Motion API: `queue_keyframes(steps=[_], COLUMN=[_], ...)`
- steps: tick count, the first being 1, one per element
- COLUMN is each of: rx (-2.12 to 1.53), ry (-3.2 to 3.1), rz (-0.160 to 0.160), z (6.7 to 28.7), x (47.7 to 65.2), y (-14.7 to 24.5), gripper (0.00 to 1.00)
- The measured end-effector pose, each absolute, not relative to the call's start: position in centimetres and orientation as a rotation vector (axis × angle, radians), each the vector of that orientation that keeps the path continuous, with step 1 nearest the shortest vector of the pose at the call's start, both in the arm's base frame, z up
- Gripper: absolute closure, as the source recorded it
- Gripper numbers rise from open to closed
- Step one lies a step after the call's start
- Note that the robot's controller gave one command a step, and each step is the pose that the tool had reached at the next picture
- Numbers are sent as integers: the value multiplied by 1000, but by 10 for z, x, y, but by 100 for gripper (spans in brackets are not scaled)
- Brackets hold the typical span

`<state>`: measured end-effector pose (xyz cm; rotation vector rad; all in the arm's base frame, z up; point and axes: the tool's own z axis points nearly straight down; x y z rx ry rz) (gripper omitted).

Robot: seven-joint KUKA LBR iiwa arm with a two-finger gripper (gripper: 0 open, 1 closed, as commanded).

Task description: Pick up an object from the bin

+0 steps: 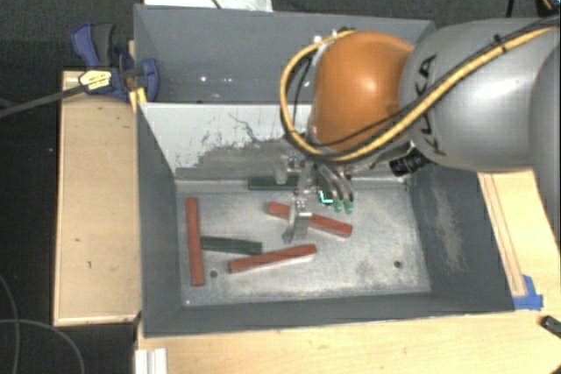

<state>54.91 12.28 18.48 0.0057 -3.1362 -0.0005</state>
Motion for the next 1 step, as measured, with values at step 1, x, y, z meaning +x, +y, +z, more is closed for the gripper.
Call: queue_keyframes(steps=[1], rx=[-595], ry=[-3082], rz=[-1], z=[69], x=[541], y=[91], gripper=[0])
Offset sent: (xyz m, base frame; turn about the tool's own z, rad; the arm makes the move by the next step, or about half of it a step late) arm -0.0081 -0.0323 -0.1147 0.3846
